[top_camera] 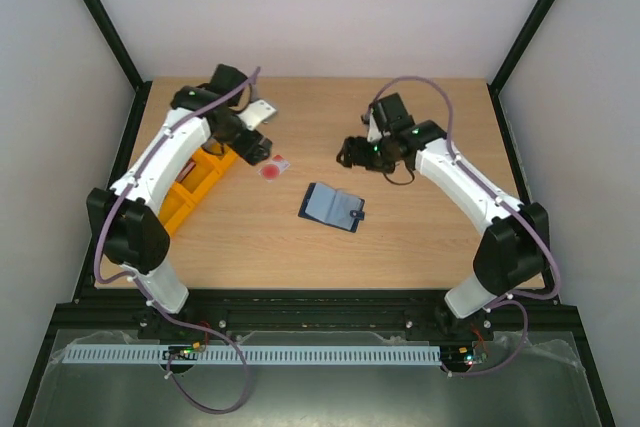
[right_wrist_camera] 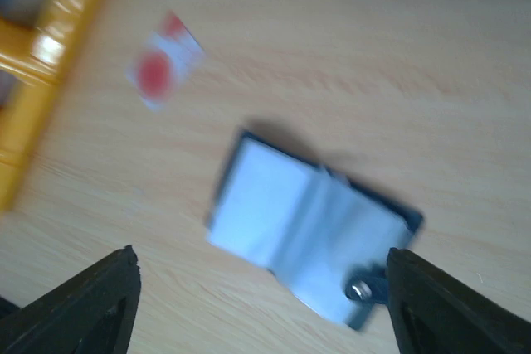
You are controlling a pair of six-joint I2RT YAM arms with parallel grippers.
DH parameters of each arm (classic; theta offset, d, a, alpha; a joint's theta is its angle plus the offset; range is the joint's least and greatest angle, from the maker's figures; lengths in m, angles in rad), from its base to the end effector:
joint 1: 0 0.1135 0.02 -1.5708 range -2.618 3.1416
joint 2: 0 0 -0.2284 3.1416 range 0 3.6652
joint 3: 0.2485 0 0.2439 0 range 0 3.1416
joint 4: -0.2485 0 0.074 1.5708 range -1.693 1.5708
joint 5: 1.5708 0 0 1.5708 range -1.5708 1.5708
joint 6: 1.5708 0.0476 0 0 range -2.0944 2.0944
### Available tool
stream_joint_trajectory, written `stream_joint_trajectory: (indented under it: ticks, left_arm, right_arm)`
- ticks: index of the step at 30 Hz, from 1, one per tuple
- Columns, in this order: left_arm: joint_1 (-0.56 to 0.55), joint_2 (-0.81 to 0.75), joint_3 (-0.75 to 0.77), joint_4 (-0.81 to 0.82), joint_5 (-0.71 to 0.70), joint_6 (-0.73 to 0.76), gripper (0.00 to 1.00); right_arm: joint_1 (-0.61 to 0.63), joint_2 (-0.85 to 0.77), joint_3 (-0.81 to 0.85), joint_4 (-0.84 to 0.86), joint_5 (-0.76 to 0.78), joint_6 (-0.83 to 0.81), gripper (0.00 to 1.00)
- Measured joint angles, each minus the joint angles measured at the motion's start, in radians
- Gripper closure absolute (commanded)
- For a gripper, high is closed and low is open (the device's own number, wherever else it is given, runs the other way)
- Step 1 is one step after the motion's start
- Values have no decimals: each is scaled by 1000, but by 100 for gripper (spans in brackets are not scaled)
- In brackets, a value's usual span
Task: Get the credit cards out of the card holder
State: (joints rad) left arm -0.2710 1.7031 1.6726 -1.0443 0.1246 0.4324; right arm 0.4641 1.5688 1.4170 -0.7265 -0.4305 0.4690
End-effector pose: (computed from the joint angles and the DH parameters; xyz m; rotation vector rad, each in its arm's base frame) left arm 0.3317 -0.0983 0.2860 0.9470 2.4599 -0.1101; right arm 0.2926 0.1687 0.2752 -0.1957 2.5614 0.9157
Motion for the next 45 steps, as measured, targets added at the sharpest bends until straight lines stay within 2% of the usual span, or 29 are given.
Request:
stream_joint_trajectory:
  ticks: [4,8,11,16,22,28,37,39,43,45]
  left_arm:
    - [-101,13,-8,24,180,-129,1]
    - [-144,72,-81,96,259,-232,1]
    - [-175,159,-149,151,315,-296,1]
    - [-218,304,-195,206,378,-357,1]
    - [-237,360,-213,241,437,-380,7]
    - [-238,381,-213,253,504,-386,17]
    - [-244,430,-171,247,598,-384,17]
    - [-243,432,-168,244,602,-384,22]
    - [-244,441,-167,249,594,-389,53]
    - [-246,449,-168,259,573,-385,63]
  right_arm:
    - [32,5,-179,-4,64,28,47]
    - [48,21,-312,5,79,52,59]
    - [49,36,-353,38,78,62,69]
    - [49,81,-355,140,63,76,78]
    - [49,206,-352,204,26,75,79]
    - [47,241,-331,278,-110,90,78]
    - [49,316,-325,419,-263,158,79]
    - [47,336,-312,422,-282,169,79]
    - [47,352,-262,419,-308,176,79]
    - [48,354,-211,386,-296,158,79]
